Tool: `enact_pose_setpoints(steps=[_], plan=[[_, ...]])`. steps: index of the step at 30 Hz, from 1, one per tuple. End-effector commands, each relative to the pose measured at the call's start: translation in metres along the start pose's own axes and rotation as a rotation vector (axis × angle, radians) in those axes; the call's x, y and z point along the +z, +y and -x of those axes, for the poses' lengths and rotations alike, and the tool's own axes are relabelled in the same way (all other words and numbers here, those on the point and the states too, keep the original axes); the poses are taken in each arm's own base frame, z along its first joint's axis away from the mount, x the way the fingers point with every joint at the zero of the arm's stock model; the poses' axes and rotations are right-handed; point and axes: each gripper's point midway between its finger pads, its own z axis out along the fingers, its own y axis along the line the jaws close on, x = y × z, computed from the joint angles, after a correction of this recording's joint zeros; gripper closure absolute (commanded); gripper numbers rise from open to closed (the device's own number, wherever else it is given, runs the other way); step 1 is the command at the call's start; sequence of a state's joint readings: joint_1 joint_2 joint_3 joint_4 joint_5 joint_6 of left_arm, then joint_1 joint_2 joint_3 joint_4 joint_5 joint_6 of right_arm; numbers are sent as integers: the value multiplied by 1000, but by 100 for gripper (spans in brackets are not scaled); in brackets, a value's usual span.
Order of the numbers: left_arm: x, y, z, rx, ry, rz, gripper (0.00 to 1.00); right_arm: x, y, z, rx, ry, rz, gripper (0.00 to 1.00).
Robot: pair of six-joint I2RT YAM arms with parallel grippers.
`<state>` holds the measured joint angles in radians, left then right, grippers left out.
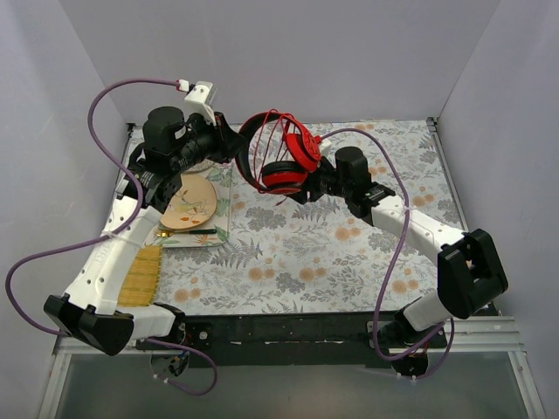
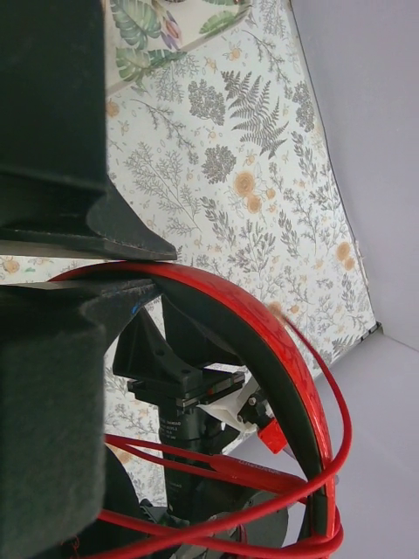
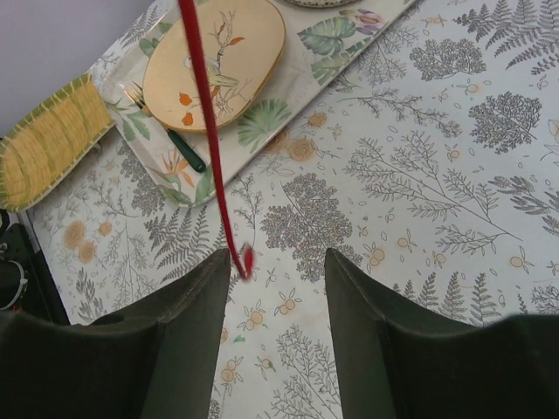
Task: Wrap the headphones
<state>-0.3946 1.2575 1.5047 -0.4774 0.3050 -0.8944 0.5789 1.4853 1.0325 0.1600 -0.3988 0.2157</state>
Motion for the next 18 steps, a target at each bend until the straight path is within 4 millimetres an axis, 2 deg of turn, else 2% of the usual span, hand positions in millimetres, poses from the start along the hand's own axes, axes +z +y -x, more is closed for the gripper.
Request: enact_pose_setpoints(steps=[1,7,11,13,14,16,17,18], plan=[[-18,-12,36,34,-111,-12,100,2,5,23,-39,-91,20,44],[-19,-11,44,44,-130,4,100,3,-5,11,-20,-89,-7,44],[-19,-10,47,56,-135,8,100,2,-2,11,-28,-103,16,44],[-18,-5,48,75,-138,31,100,-5,4,25,-61,-170,28,43],[-18,-4,49,87,-140,38,100,-8,4,14,-56,-172,29,42],[-15,-1,47,127,-126,37,100,-19,14,32,-91,-274,54,34],[-15,-3,47,138,-121,30,100,-21,15,30,-90,-285,57,27],[-12,-2,42,137,-101,26,100,-23,18,34,-93,-305,67,26]])
